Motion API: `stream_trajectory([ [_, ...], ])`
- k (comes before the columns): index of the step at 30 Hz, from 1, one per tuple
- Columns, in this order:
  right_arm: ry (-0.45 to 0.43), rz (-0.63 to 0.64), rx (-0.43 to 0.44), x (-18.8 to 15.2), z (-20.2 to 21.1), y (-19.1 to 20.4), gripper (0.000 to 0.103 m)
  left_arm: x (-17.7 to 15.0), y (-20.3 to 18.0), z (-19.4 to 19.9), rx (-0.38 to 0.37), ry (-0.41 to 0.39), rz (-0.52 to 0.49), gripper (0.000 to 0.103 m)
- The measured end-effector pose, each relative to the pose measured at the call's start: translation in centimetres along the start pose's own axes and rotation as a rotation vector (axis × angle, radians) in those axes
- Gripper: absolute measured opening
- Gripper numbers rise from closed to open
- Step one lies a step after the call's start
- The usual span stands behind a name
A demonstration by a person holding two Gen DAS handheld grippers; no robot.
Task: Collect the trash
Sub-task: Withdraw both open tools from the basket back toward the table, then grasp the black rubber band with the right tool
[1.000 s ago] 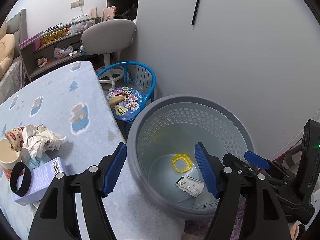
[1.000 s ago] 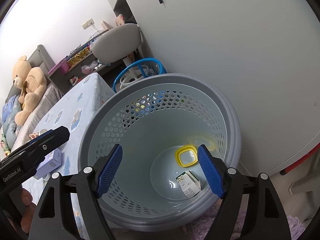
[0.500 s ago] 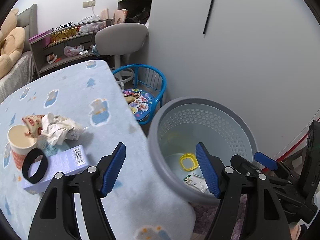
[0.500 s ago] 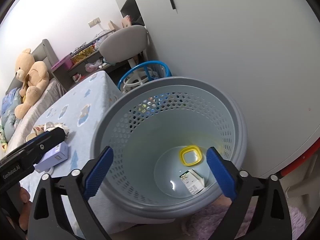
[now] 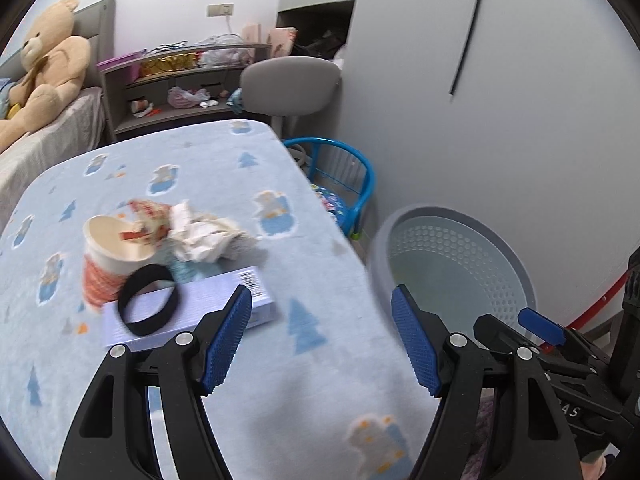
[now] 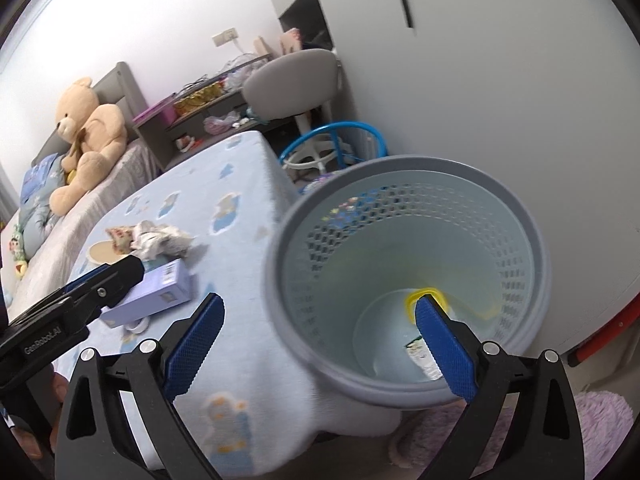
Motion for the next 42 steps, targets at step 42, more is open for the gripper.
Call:
stream_trajectory([
  [42,0.086,0.186,0.2,-2.1,-2.3,14.8,0.095,-2.9,16.8,7.7,0.236,-0.033,0.134,0.069],
])
Point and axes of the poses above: each gripper's, at about its wrist camera, not at the fingertips, and z roughly against the way its jaws point, y to its left, x to its top, the point moved 4 cm from there along -z, roughly the way its jaws point, and after that the axes turned 3 degrees about -y, right-handed, at the moved point
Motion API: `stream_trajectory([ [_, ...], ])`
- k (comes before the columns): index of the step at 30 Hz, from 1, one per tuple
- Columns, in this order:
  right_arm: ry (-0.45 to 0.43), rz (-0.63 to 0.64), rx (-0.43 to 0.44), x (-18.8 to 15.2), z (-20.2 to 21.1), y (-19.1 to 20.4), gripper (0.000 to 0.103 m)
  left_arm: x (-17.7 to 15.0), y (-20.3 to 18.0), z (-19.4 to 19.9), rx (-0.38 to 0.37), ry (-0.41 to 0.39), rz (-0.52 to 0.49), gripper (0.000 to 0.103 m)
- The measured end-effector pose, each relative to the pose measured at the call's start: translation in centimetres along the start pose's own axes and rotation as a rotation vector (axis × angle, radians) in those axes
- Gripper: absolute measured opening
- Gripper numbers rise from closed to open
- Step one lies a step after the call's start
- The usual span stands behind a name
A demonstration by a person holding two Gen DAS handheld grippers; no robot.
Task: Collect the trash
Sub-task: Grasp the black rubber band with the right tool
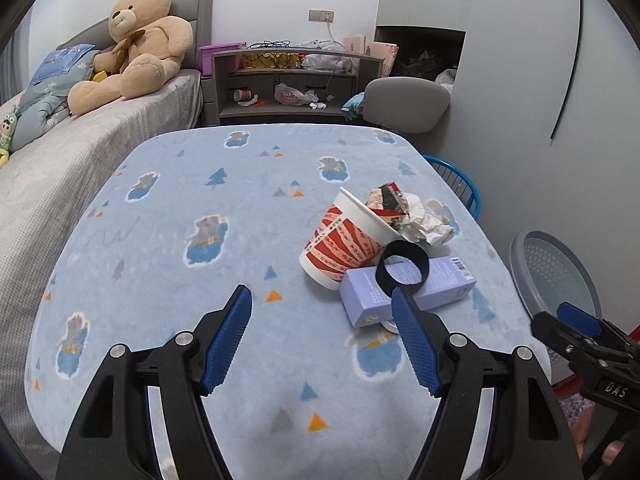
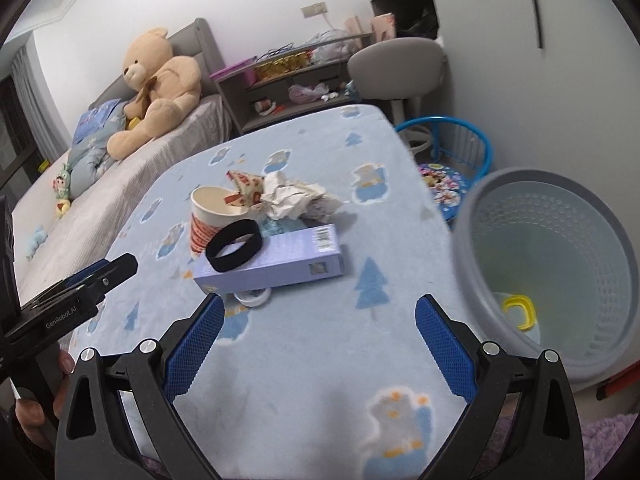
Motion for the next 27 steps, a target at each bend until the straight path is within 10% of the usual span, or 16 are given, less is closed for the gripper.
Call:
stream_trajectory([
  [19,0.099,0.163,-0.024,2.2,-10.0,7.1,0.089,0.3,4.9,-2.0,0.031,-0.001,0.069,0.069],
  [27,0.117,0.202,-0.031,2.3,-11.3,6.9,0.052,0.4,4.3,-3.1,0.029,0.046,0.082,0.069],
])
Point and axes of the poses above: each gripper's, at about its wrist camera, not at the fingertips, and z roughly against the way its jaws point, y to its left, x to its top, the point moved 4 cm from there along -z, roughly the way its jaws point, and after that the axes turned 3 degrees about -y, right-handed, at the moved point
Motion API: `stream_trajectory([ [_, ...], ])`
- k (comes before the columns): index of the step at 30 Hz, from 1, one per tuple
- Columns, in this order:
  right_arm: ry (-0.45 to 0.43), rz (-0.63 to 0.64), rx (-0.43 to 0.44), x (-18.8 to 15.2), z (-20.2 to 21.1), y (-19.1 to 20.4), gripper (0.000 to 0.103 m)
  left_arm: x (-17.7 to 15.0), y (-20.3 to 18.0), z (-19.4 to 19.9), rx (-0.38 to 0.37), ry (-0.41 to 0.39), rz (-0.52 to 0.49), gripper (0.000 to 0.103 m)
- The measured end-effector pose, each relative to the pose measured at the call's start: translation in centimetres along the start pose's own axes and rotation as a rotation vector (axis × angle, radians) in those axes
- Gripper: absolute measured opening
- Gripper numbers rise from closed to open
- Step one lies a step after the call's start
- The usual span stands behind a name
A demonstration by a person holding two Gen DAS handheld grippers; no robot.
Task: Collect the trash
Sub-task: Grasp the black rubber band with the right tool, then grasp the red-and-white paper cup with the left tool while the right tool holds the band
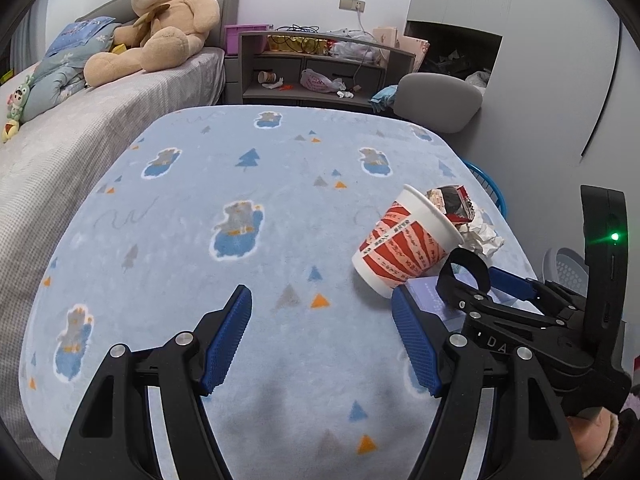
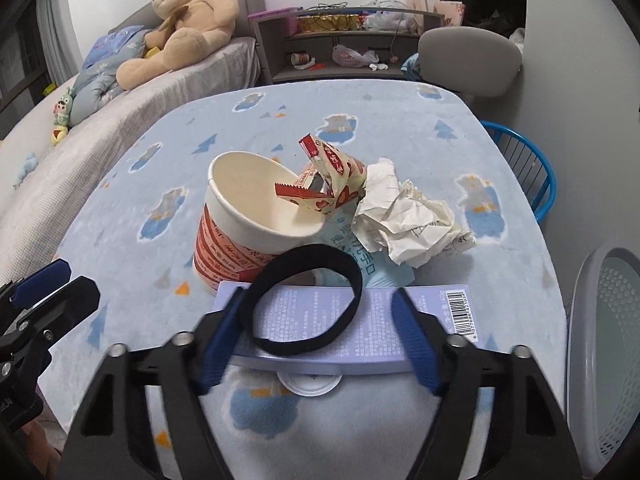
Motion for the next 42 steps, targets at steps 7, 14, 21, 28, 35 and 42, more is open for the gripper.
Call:
stream_trajectory([
  [7,0.022,-0.076,0.07,-0.1,1.5,-3.1,0.017,0.8,-2.4,-2.0,-0.029,0.053,-0.009,0.069],
  [14,0.003,-0.156,0.083,-0.7,4.6,-6.7,0.017,1.3,-4.9,-4.1,-0.055,0.064,-0.048,0.069],
  [21,-0.03,-0.203,0.106,-0.4,5.9,-8.5,0.017,1.3,-6.2,-6.3,-0.064,0.077,-0.105,0.069],
  [28,-0.035,-0.221,0.126,-0.4,6.1,-8.9,0.017,1.6,-7.1,-8.6,-0.057,0.085,-0.153,0.069],
  [35,-0.044,-0.233,0.131,-0.5,6.4,-9.3,0.017,2.7,-6.5,-10.5,-0.066,0.103,-0.136,0.071],
  [42,-0.044,-0.228,0.131,-0.4,6.3,-9.3,0.017,3.7,-5.8,-11.9,-0.104,0.113,-0.068,0.07],
])
Point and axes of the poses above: each gripper's, at about its wrist camera, not at the fingertips, and z roughly against the way its jaws point, y to its left, x to its top, the point moved 4 cm from there along -z, roughly the way its jaws point, and after that the axes turned 3 degrees about -y, right-handed, at the moved point
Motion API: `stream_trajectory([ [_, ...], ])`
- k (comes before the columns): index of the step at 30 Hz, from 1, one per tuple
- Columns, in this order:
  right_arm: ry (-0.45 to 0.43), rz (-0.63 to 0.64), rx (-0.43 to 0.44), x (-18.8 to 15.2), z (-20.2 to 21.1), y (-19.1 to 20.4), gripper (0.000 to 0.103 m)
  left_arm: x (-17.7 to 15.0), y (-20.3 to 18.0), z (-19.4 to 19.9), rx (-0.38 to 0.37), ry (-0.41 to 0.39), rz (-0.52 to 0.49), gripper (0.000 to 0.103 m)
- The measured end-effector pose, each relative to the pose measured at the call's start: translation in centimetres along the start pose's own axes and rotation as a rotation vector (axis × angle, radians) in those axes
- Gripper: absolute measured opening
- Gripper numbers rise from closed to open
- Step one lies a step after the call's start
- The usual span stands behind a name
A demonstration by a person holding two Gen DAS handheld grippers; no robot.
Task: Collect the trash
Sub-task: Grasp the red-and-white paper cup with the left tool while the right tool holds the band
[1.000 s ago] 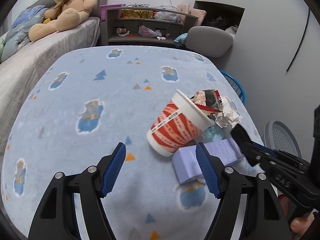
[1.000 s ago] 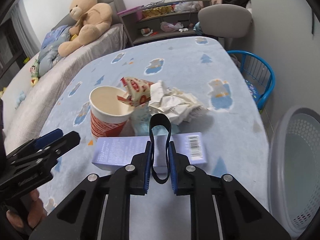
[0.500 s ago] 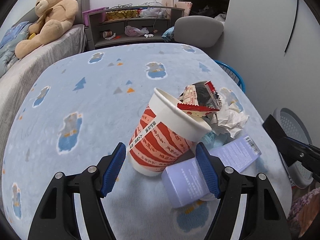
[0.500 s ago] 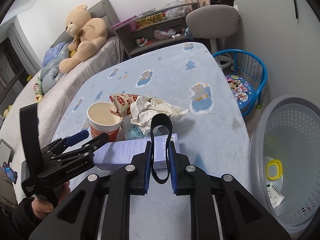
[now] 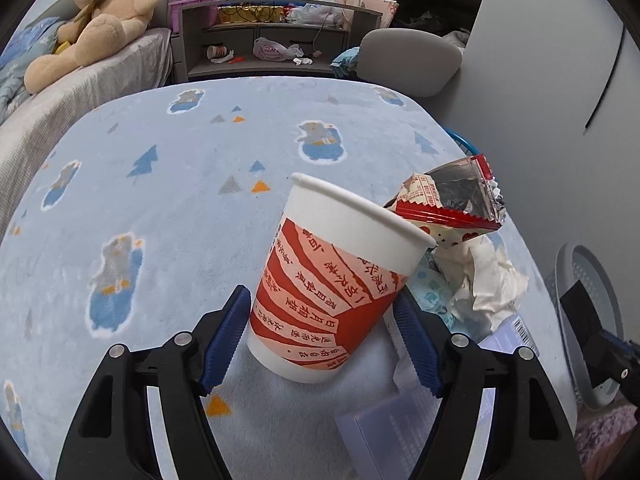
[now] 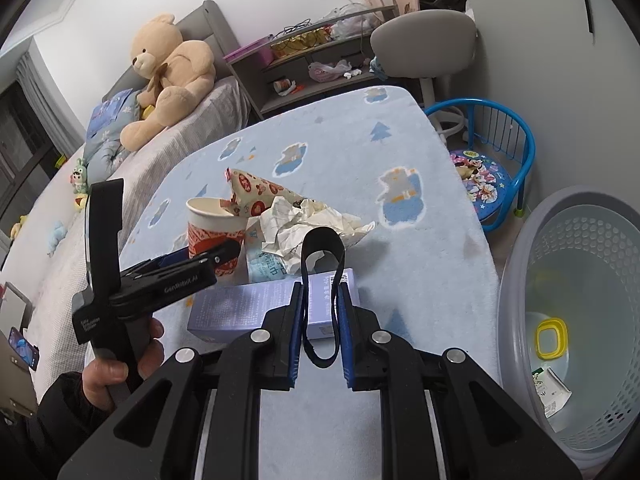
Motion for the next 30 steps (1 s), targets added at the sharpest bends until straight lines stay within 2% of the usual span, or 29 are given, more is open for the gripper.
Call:
stream_trajectory([
  [10,-0.001,0.002,0.003,0.0,0.0,0.2,0.017,0.2,0.1,2.6,-0.043,-0.046,0.025,0.063],
  [21,-0.009,0.01,0.0,-0.4,0.6,0.6,0.017,-0.7,0.5,5.6,-0.067,-0.063,0.05,0.058],
  [30,-0.019,0.019,0.002,-0.9,1.3,0.7,0.017,-1.6,0.3,7.2,-0.071,-0.074,0.064,0.058],
])
Point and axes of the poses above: each gripper's, at about its wrist camera, not at the fingertips, and z roughly against the way its jaws point, y to its left, x to its top, the point moved 4 cm from there along -z, roughly the way its jaws point, and after that the axes turned 3 degrees about -y, right-handed, at the moved point
